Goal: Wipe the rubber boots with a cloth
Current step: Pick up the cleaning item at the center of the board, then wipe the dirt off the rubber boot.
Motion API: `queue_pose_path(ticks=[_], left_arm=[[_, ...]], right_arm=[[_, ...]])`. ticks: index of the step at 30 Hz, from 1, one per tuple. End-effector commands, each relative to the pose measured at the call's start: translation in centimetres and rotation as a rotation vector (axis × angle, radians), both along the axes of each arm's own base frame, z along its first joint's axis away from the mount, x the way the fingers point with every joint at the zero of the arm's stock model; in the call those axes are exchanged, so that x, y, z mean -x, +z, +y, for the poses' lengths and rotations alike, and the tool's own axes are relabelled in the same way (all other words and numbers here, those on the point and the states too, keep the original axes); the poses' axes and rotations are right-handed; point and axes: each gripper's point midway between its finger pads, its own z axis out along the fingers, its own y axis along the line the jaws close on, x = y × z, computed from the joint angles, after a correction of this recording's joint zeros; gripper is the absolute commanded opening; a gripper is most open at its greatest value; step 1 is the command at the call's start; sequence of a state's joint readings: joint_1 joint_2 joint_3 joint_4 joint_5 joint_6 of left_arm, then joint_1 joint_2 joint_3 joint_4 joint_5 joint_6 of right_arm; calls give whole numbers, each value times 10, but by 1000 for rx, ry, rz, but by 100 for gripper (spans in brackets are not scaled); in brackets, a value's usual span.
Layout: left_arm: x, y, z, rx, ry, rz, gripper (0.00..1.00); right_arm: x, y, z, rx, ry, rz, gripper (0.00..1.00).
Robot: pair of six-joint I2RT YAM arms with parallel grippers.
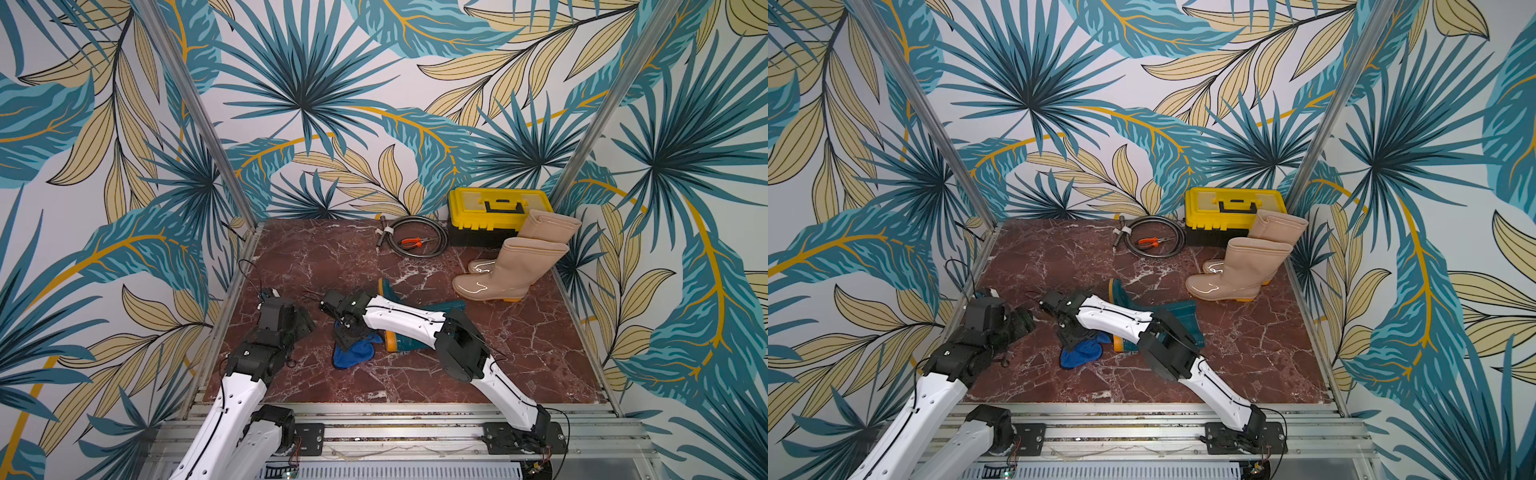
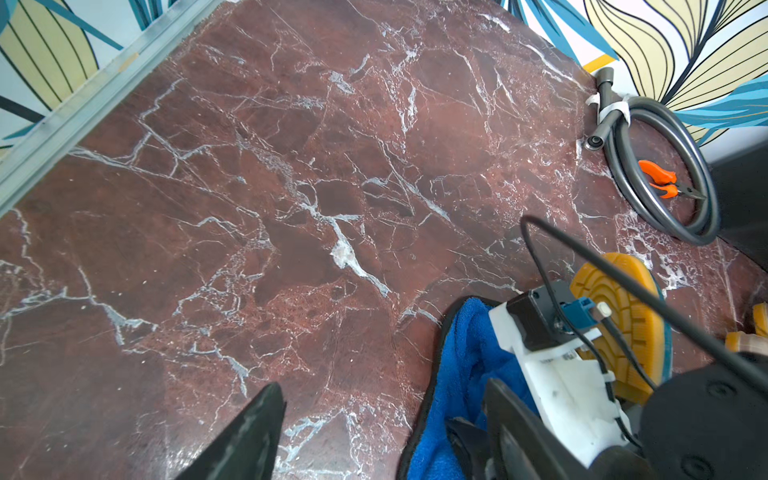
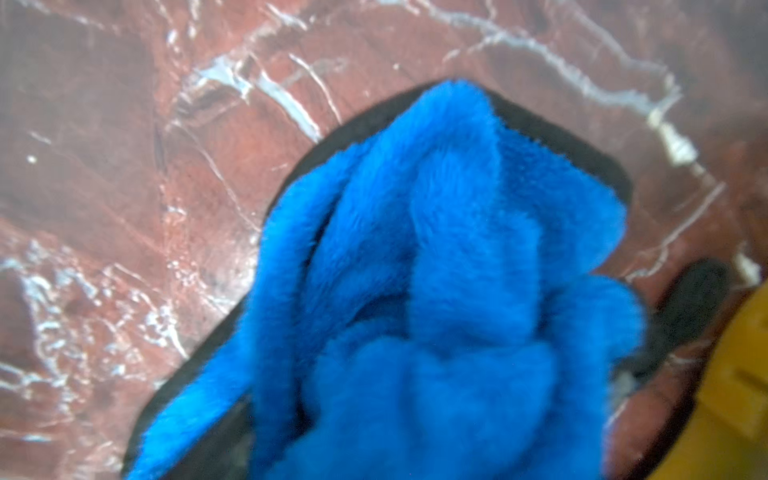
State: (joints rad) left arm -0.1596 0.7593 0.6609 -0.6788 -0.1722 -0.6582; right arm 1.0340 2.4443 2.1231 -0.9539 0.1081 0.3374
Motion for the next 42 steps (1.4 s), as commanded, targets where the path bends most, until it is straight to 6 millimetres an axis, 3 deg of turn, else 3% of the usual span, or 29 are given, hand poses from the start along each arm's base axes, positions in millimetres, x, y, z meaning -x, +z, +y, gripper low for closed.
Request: queue_pose_path(ticks=[1,3,7,8,11,14,16,19,21,25,29,32,35,38,42], left_arm=[[0,6,-1,-7,-22,-8,78],[-1,9,-5,2,-45,-10,78],[-8,11,-17,42,-97,7,76],[-9,12,-28,80,-142,18,76],[-18,4,-51,143,-210,87,74],[-28,-1,-85,91,-302,123,74],[-35,-5,-118,97,-380,129,74],[-44,-14,-170,164,-501,134,74],[-47,-20,-202,196,-566,140,74],[-49,-37,-242,209,-618,198,74],[-41,-56,-273,263,-673,246,73],[-32,-71,-288,264,-704,298,73],[-22,-91,-286,261,-678,355,70],[-16,-100,-276,239,-651,371,70],[-12,-105,-265,209,-640,371,70]], right_arm=[[17,-10,-14,32,-7,68,18],[12,19,-8,-38,9,18,0],[-4,107,-6,-209,0,-141,0],[-7,127,-10,-241,-6,-185,0],[-19,180,-35,-305,-49,-326,0],[-35,196,-77,-296,-132,-398,0],[-48,188,-113,-261,-213,-393,0],[-63,158,-165,-227,-355,-309,0],[-66,135,-183,-241,-414,-252,0],[-66,97,-186,-220,-431,-157,0],[-64,57,-159,-266,-426,-27,0],[-63,28,-147,-275,-453,58,0],[-61,7,-150,-239,-492,90,0],[-60,-1,-181,-134,-555,59,0],[-59,0,-245,-39,-693,22,0]])
